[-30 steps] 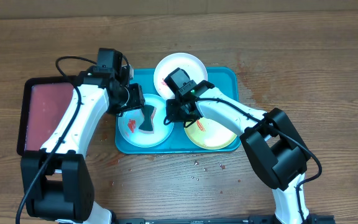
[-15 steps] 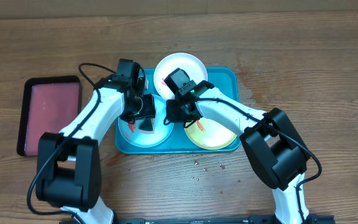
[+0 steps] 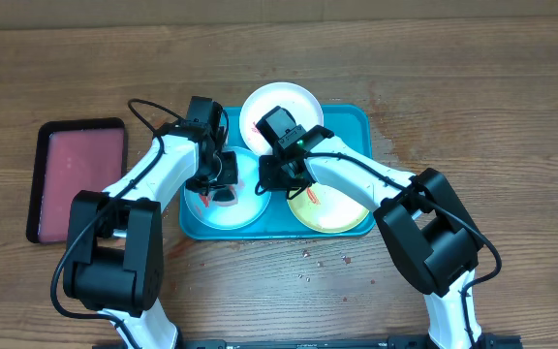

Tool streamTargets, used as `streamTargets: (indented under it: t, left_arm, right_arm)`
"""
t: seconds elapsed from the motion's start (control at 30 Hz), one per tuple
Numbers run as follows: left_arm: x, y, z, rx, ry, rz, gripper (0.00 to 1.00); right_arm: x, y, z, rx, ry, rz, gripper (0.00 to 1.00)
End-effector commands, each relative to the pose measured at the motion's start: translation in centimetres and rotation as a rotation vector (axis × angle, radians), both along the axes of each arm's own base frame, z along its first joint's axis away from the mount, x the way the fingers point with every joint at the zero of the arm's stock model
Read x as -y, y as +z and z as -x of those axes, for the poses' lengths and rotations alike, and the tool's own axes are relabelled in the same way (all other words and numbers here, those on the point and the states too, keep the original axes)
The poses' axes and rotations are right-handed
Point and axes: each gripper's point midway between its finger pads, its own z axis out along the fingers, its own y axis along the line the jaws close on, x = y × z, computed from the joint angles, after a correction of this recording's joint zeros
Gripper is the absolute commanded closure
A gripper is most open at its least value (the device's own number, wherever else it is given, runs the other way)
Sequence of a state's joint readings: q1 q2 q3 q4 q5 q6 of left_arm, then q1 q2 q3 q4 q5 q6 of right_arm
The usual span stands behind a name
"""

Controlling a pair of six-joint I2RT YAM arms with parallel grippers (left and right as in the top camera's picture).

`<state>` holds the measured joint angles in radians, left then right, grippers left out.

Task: Clean dirty plates on tray and stack at the side
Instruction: 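Scrub the light blue plate with the sponge while right gripper holds it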

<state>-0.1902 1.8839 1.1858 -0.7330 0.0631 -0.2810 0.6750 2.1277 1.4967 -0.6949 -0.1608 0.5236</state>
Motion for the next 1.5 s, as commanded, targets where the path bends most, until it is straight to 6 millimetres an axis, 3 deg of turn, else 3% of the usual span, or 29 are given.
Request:
streamTargets:
  t: [0.0, 0.17, 0.33, 0.5, 0.6, 0.8, 0.93, 1.1, 1.23, 1.37, 1.47]
  left_arm:
    - [-4.0, -0.1, -0.5, 0.027, 0.028, -0.231, 0.96]
    - [-6.7, 1.4, -1.6, 0.080, 0.095, -0.385, 0.96]
    - [-5.8, 3.1, -3.1, 0.113, 0.100, -0.345, 0.96]
    - [2.3, 3.0, -2.1, 0.032, -0.049, 0.109, 0.96]
    - [3.8, 2.4, -0.3, -0.026, -0.087, 0.202, 0.96]
    - [2.0, -0.4, 2.9, -0.116, -0.071, 0.119, 0.96]
    - [-1.4, -1.6, 3.7, -0.128, -0.031, -0.068, 0.96]
    - [-6.2, -1.1, 3.0, -0.075, 0.112, -0.340, 0.96]
    - [-9.0, 0.0, 2.2, -0.011, 0.185, -0.499, 0.96]
    - [-10.5, 1.0, 1.1, 0.051, 0.206, -0.600, 0.96]
    - [-10.5, 1.8, 0.0, 0.088, 0.217, -0.600, 0.96]
  right_arm:
    - [0.2, -1.0, 0.4, -0.019, 0.002, 0.020, 0.83]
    - [0.2, -1.0, 0.4, -0.018, 0.005, 0.020, 0.83]
    - [0.2, -1.0, 0.4, -0.018, 0.006, 0.020, 0.83]
    - [0.2, -1.0, 0.4, -0.016, 0.008, 0.020, 0.83]
    - [0.2, -1.0, 0.3, -0.013, 0.008, 0.017, 0.83]
    - [0.2, -1.0, 0.3, -0.014, 0.009, 0.018, 0.83]
    - [0.2, -1.0, 0.4, -0.017, 0.009, 0.020, 0.83]
    - [0.2, -1.0, 0.4, -0.016, 0.009, 0.020, 0.83]
    - [0.2, -1.0, 0.4, -0.011, 0.024, 0.022, 0.83]
    - [0.2, -1.0, 0.4, -0.009, 0.033, 0.023, 0.83]
    - [0.2, -1.0, 0.4, -0.009, 0.034, 0.023, 0.83]
